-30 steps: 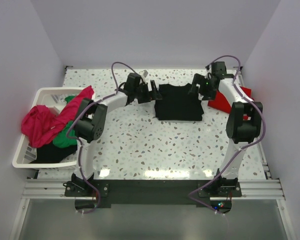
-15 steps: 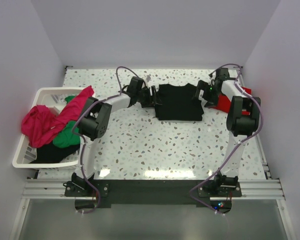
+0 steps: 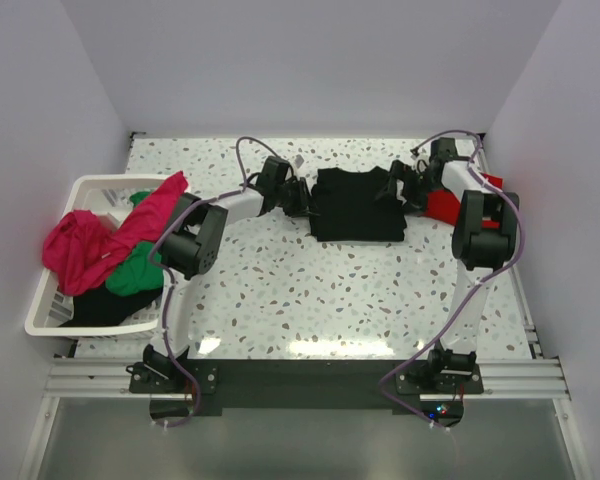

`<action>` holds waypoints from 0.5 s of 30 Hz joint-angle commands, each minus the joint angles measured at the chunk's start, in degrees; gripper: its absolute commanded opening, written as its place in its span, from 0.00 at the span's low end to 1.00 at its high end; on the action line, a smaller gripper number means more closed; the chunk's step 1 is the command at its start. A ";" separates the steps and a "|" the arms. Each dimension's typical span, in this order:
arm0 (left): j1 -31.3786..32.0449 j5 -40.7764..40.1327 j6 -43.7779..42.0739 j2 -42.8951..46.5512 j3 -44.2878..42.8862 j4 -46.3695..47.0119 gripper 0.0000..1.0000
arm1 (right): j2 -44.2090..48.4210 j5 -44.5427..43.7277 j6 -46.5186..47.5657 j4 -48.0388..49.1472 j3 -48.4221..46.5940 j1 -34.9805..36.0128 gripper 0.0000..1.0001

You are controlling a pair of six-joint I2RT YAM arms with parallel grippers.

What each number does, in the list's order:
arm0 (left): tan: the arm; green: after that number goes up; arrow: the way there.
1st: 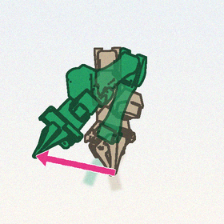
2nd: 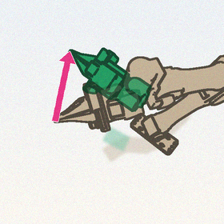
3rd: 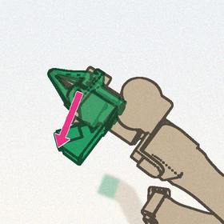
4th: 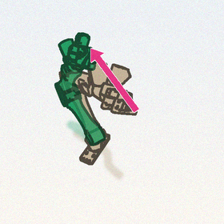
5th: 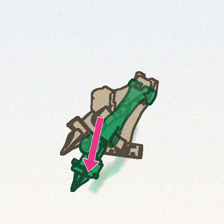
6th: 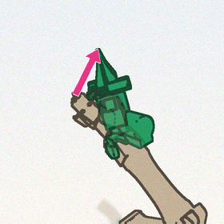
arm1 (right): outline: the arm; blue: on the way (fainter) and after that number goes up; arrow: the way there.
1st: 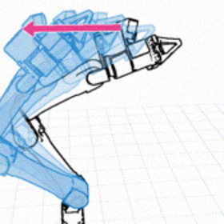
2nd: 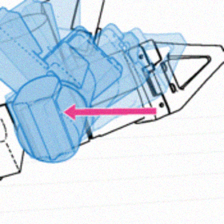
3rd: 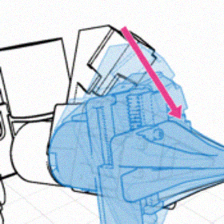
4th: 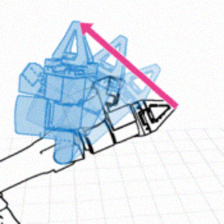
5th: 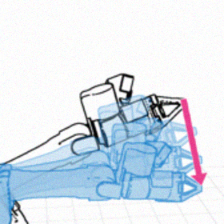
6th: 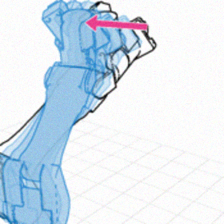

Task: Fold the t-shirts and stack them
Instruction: Fold the tshirt, then neatly place the folded tshirt to the corner

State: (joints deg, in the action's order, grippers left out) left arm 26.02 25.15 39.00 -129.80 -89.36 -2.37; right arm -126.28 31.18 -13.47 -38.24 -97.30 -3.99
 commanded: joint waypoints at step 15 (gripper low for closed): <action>1.93 2.63 -1.03 -3.71 -3.80 -1.49 0.16 | -5.38 7.14 -0.06 -0.61 0.79 6.01 0.88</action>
State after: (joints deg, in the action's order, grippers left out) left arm 26.46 26.41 38.94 -131.39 -90.96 -2.68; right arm -127.74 38.59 -13.72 -37.60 -96.75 -1.13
